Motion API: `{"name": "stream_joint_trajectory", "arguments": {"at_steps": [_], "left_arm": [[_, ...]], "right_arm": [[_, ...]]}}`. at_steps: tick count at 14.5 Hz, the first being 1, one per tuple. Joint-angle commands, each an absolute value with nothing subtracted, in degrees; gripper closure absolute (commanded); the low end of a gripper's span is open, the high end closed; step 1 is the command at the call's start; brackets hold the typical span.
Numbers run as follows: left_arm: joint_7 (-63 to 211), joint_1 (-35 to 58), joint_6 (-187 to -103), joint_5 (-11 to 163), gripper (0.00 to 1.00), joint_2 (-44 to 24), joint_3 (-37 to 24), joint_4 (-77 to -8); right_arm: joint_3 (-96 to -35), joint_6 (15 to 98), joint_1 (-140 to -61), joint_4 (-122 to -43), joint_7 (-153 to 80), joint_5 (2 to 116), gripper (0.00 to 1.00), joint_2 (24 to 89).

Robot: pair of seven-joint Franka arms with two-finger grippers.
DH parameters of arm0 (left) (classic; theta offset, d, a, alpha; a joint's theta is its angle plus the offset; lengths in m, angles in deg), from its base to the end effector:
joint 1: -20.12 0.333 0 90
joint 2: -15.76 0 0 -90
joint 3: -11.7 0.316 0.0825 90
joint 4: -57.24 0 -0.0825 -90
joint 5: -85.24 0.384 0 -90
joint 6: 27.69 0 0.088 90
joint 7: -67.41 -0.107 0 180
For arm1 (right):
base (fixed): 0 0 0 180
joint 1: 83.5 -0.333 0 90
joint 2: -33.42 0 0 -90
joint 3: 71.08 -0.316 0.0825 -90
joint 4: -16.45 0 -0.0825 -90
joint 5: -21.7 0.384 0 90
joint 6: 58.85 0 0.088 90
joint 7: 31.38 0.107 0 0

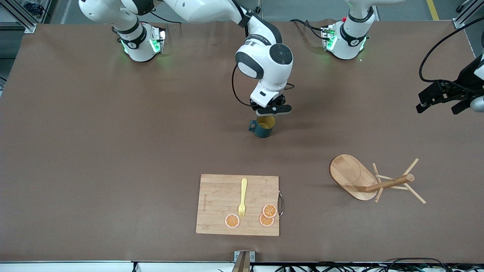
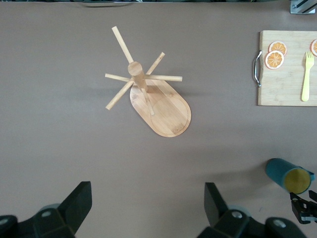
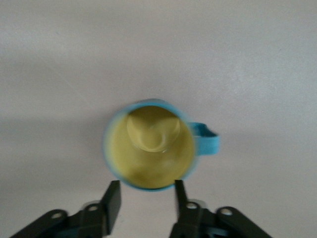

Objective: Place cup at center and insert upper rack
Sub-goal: 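Release the mug and retract the right gripper while the left gripper approaches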

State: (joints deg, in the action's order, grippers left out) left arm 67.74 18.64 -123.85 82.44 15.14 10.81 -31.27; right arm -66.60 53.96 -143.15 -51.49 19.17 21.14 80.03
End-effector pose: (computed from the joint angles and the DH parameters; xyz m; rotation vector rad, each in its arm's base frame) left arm 0.5684 -0.0282 0.6411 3.0836 -0.0514 0.1876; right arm 0.4180 0.6283 0.2972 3.0743 0.1664 0.0550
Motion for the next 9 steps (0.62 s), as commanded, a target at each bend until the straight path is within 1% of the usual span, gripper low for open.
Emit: {"name": "stream_joint_trajectory", "arguments": {"at_steps": [1, 3, 5, 7, 9], "left_arm": [[69.1, 18.9, -123.1, 82.8, 0.0, 15.0, 9.0, -30.3], [69.3, 19.1, -123.1, 82.8, 0.0, 15.5, 7.5, -30.3], [69.3, 19.2, -122.8, 82.7, 0.0, 16.4, 5.6, -30.4], [73.7, 19.2, -121.1, 82.7, 0.0, 17.1, 3.4, -30.6], [79.7, 19.2, -119.5, 82.8, 0.0, 17.2, -0.6, -30.7]], "right_arm": [[-65.9, 53.0, -143.3, -50.2, 20.7, 21.7, 0.0, 80.0], [-65.9, 48.9, -142.2, -49.0, 21.2, 21.8, 0.0, 77.9], [-65.8, 42.1, -138.9, -46.7, 20.7, 21.4, 0.0, 74.7], [-65.7, 38.9, -133.7, -46.6, 17.3, 21.3, 0.0, 69.7], [-65.6, 36.7, -127.0, -46.7, 10.1, 21.3, 0.0, 65.3]]}}
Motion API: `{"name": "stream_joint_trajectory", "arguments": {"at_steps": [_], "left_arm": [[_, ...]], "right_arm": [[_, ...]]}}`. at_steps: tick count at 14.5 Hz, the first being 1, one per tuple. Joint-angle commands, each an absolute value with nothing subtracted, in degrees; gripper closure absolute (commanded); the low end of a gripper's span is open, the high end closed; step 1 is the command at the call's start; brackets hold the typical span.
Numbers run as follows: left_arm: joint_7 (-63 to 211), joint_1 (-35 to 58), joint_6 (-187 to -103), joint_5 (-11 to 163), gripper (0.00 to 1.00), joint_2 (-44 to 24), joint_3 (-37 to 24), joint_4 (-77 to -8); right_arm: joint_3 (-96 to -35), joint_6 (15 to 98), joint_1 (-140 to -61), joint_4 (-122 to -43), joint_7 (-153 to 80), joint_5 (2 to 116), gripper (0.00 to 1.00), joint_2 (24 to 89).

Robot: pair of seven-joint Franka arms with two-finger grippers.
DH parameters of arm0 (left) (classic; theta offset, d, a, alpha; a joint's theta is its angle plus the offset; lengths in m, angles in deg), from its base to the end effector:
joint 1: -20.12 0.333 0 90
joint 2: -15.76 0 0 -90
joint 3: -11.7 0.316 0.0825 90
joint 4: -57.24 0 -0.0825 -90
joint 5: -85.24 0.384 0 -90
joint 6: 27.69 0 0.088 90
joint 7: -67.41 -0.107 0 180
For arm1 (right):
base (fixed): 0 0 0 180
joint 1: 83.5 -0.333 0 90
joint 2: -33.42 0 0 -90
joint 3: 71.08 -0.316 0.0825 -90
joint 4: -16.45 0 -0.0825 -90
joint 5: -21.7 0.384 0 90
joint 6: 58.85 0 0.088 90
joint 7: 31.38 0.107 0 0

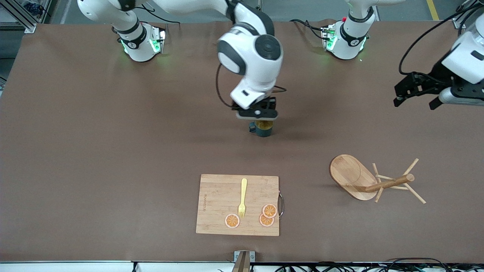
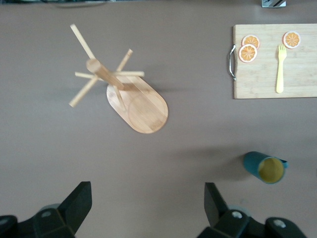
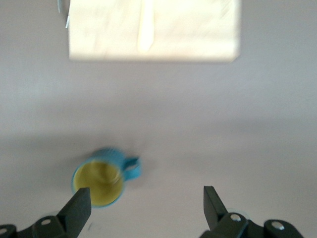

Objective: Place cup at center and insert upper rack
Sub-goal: 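Release the mug and retract the right gripper while the left gripper approaches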

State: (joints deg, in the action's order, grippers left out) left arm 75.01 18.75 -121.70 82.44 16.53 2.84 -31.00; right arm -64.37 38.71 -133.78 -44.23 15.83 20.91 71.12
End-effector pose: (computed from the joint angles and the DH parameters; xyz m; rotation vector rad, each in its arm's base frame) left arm 0.5480 -0.1046 0.6532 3.0726 -0.0697 0.1621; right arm 0.5160 0.5256 0.4522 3.0729 -0.0580 0.0826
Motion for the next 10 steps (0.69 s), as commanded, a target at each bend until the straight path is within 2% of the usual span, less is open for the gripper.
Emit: {"name": "stream_joint_trajectory", "arguments": {"at_steps": [1, 5, 10], "left_arm": [[81.2, 19.2, -119.1, 82.7, 0.0, 17.2, -2.5, -30.9], [91.3, 19.1, -118.8, 82.9, 0.0, 16.3, -11.6, -31.0], [102.5, 17.2, -122.8, 83.3, 0.0, 11.8, -21.5, -30.1]], "right_arm": [[-65.7, 35.6, -122.7, -46.7, 7.1, 21.5, 0.0, 63.8], [-66.1, 31.7, -105.2, -46.7, -7.3, 22.5, 0.0, 61.0], [-66.0, 30.8, -92.2, -46.8, -21.9, 22.5, 0.0, 57.5]]}}
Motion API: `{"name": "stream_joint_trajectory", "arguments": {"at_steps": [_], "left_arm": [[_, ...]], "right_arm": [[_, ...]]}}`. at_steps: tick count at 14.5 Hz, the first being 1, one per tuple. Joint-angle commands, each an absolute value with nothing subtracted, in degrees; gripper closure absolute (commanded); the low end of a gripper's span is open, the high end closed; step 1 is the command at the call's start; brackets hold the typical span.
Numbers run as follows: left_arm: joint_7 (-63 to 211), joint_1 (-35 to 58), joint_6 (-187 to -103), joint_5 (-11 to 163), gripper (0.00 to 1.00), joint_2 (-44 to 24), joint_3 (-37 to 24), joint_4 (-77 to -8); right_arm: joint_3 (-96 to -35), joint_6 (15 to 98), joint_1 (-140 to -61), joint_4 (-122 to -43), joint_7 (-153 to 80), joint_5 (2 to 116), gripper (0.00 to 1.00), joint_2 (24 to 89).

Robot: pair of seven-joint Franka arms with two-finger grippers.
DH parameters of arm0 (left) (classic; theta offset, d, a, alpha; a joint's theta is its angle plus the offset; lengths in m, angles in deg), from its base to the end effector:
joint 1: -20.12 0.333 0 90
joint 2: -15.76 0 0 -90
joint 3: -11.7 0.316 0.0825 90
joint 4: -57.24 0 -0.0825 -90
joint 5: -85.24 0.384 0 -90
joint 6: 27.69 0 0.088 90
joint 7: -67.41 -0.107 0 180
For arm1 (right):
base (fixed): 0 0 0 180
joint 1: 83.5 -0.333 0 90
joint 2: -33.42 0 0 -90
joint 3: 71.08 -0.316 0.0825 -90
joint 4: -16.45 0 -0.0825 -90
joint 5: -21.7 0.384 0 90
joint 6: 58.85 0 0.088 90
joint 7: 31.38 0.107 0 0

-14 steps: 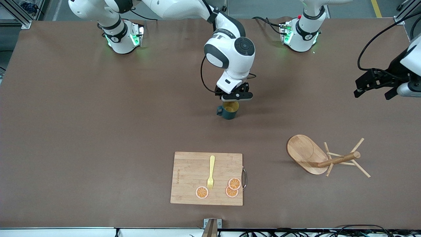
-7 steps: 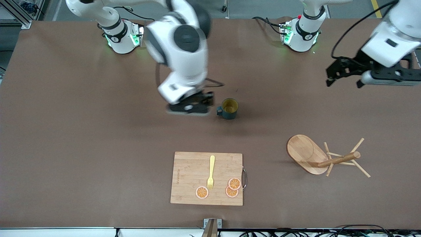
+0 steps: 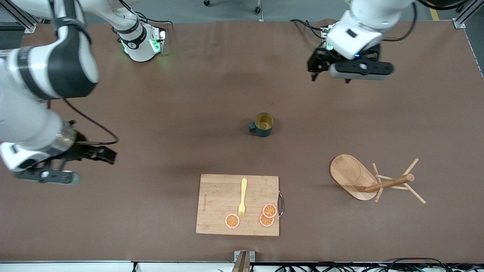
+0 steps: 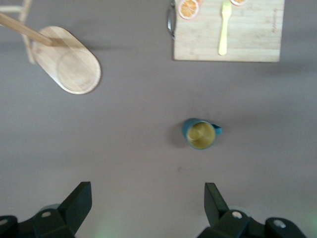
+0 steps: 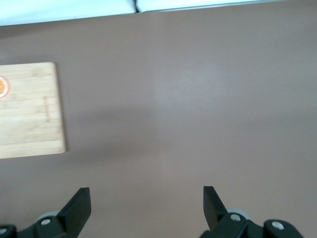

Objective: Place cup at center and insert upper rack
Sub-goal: 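Release the mug and retract the right gripper while the left gripper approaches, then lower the left gripper beside the teal mug handle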

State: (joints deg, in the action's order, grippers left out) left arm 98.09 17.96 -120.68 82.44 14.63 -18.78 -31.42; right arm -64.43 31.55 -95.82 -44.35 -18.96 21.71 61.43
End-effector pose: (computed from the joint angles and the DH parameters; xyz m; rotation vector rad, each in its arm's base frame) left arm 0.4751 -0.3066 0.6310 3.0602 -0.0501 0.0290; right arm 0.6880 0.0902 0.5608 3.0884 -0.1599 0.0603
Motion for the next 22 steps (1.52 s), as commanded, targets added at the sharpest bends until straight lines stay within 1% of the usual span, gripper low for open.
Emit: {"name": "stream_joint_trajectory", "arguments": {"at_steps": [1, 2, 3, 5, 7, 11, 12, 15, 17, 22], "left_arm": [[106.0, 15.5, -124.6, 83.6, 0.0, 10.5, -22.5, -30.0], [108.9, 13.2, -126.2, 84.3, 0.0, 9.5, -22.6, -30.0], [112.7, 10.1, -127.6, 87.1, 0.0, 8.5, -22.6, -30.1], [122.3, 3.6, -129.3, 92.7, 0.0, 5.5, -22.6, -30.0], [130.6, -1.7, -131.4, 98.6, 0.0, 2.6, -22.6, -30.1], [145.7, -9.8, -134.4, 108.7, 0.0, -2.2, -22.6, -30.4], [150.5, -12.1, -134.4, 111.9, 0.0, -3.7, -22.6, -30.5], [163.0, -17.7, -134.5, 121.7, 0.0, -8.9, -22.6, -30.7], [171.4, -20.6, -134.5, 129.0, 0.0, -12.6, -22.6, -30.8], [186.9, -23.7, -134.2, 143.0, 0.0, -19.9, -22.4, -32.3]], "right_arm": [[-66.1, 29.3, -90.5, -46.8, -22.6, 22.5, 0.0, 57.3], [-66.1, 28.0, -89.5, -46.8, -23.0, 22.6, 0.0, 56.7], [-65.8, 28.5, -88.6, -48.0, -24.3, 22.9, 0.0, 54.5], [-65.8, 31.1, -86.7, -56.0, -27.2, 25.2, 0.0, 48.9], [-65.9, 32.4, -84.8, -60.4, -32.3, 28.4, 0.0, 45.8], [-66.0, 30.5, -83.6, -61.3, -35.1, 27.7, 0.0, 44.2], [-66.0, 30.5, -83.7, -63.1, -35.4, 27.2, 0.0, 42.5], [-66.0, 34.8, -83.8, -74.0, -35.0, 26.4, 0.0, 35.2], [-66.2, 36.4, -84.0, -79.6, -35.2, 26.3, 0.0, 31.2], [-66.4, 34.8, -84.4, -80.3, -35.6, 23.6, 0.0, 29.6]]}}
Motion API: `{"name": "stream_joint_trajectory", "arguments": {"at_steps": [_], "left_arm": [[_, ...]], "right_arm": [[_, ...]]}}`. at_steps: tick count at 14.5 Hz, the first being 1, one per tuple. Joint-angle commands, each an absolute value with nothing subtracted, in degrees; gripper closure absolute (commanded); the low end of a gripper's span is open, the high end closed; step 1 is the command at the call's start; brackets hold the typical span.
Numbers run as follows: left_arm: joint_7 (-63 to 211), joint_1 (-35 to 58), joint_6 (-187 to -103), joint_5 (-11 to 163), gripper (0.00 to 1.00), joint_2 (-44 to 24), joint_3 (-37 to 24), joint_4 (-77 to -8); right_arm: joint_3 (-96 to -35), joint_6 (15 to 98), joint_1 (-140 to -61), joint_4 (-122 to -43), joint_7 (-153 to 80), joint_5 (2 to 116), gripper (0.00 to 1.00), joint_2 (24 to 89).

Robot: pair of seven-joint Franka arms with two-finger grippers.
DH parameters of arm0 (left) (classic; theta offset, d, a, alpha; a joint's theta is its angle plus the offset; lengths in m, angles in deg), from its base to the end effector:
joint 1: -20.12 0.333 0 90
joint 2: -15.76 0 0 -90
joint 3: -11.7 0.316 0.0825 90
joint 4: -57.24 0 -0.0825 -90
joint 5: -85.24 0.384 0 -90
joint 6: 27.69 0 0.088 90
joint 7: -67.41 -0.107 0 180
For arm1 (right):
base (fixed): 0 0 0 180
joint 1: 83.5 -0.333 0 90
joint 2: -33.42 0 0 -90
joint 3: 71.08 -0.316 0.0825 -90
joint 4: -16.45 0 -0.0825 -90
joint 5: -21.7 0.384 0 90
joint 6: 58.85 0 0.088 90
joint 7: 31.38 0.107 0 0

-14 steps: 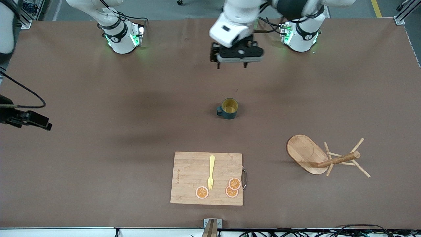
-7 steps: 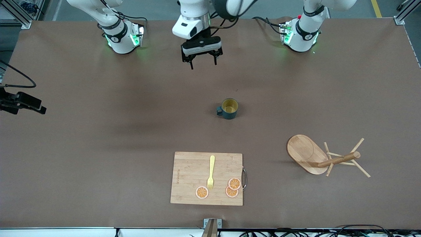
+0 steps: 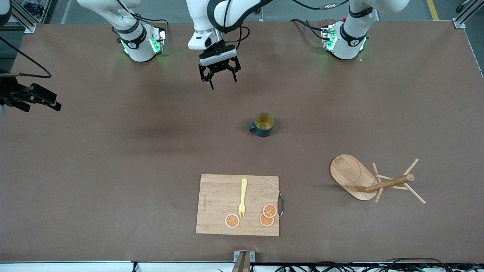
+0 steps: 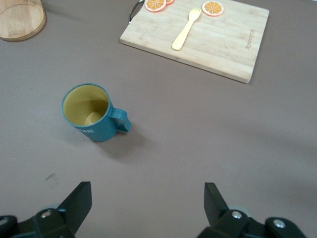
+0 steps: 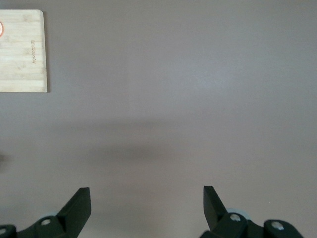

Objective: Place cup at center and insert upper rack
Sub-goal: 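Lower the left gripper beside the teal mug handle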

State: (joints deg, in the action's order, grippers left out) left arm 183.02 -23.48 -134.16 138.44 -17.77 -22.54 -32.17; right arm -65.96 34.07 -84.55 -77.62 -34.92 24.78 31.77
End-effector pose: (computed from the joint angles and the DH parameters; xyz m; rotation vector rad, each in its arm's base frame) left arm 0.2639 -0.6316 0.3461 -2.8934 -0.5259 -0.8359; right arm 0.5484 -0.0342 0.6113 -3.0859 0.0181 -0.0190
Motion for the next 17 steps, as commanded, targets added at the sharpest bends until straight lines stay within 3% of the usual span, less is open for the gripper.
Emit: {"name": "stream_joint_trajectory", "arguments": {"at_steps": [1, 7, 17], "left_arm": [[188.3, -24.3, -133.8, 145.3, 0.0, -21.1, -22.3, -32.5], [199.5, -29.4, -131.5, 157.4, 0.0, -28.5, -17.1, -33.3], [206.4, -31.9, -131.5, 171.1, 0.01, -32.3, -11.0, -38.6]], "right_arm": [[-66.4, 34.9, -84.5, -80.2, -35.6, 23.5, 0.0, 29.6], [-66.2, 34.9, -84.8, -79.7, -35.1, 22.4, 0.0, 30.1], [-65.9, 34.7, -84.6, -79.1, -35.7, 22.4, 0.0, 30.1]]}}
